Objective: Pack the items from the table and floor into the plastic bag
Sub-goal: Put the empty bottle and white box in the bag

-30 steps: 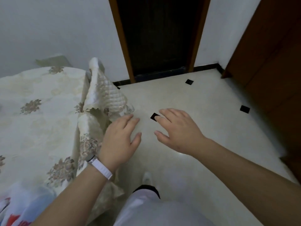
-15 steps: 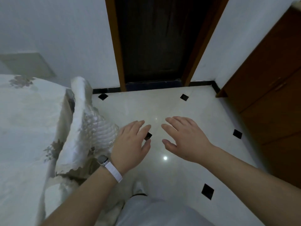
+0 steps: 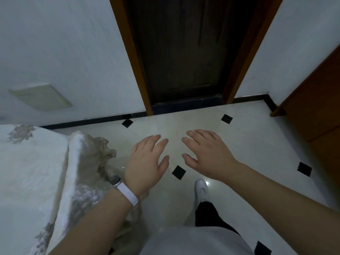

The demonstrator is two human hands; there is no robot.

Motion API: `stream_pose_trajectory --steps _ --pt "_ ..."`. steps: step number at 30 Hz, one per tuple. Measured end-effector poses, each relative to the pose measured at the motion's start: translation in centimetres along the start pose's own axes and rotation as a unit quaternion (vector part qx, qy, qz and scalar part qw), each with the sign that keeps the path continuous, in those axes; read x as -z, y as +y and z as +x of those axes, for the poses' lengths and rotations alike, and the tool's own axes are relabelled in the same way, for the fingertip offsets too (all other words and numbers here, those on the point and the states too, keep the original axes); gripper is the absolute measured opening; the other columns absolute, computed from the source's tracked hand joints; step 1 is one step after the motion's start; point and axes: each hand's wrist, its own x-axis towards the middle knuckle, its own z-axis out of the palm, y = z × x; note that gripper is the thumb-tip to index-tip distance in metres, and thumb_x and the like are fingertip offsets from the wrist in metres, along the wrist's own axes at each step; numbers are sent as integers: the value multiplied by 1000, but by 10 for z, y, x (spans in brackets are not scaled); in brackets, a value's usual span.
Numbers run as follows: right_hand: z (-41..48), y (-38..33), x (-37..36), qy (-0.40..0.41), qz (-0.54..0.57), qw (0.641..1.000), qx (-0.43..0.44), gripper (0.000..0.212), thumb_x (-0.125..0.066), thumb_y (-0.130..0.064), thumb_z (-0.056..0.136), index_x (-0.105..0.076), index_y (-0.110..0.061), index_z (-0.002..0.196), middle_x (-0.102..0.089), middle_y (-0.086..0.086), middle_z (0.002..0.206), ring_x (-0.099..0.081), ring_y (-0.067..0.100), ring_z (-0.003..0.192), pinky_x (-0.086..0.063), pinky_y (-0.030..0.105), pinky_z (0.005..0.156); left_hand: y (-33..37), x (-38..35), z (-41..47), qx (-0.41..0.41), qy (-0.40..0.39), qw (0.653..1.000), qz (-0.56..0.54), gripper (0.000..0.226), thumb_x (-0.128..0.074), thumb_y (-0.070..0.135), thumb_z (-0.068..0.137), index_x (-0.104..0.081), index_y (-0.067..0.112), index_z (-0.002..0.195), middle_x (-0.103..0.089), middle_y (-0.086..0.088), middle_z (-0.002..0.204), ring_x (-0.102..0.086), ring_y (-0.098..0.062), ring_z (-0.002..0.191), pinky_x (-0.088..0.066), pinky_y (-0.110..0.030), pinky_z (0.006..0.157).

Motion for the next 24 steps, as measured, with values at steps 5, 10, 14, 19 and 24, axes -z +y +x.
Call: stream_pose_trajectory --steps 5,10,14,19,24 --pt "80 65 9 0 32 999 34 52 -39 -48 88 -64 -15 120 -63 9 124 -58 30 114 -47 45 96 1 0 83 44 -6 998 41 49 -52 40 88 -58 17 131 -60 -9 130 -55 -31 119 -46 -45 99" --pt "156 115 29 -28 41 995 89 58 -32 -52 89 -60 -18 126 -60 8 131 -54 29 120 -42 47 101 3 2 149 81 2 994 72 48 -52 40 89 -56 19 132 -58 -8 133 -53 -28 121 -43 -43 100" --pt "205 125 26 -34 45 990 131 54 -37 -51 92 -56 -20 132 -55 5 138 -48 27 126 -37 44 106 -12 7 166 143 12 986 85 48 -52 41 88 -57 19 131 -59 -7 132 -55 -28 119 -44 -41 98" --pt "275 112 13 -25 61 977 202 53 -38 -50 91 -61 -17 125 -58 7 133 -52 29 121 -39 45 102 -61 17 181 219 36 971 89 49 -52 40 85 -60 17 128 -61 -9 128 -57 -32 116 -48 -44 92" --pt "351 83 0 -39 47 966 249 53 -38 -50 90 -62 -17 124 -58 7 131 -52 28 120 -40 45 102 -127 11 197 252 65 962 83 48 -54 37 85 -61 13 127 -62 -12 127 -57 -33 114 -48 -46 94"
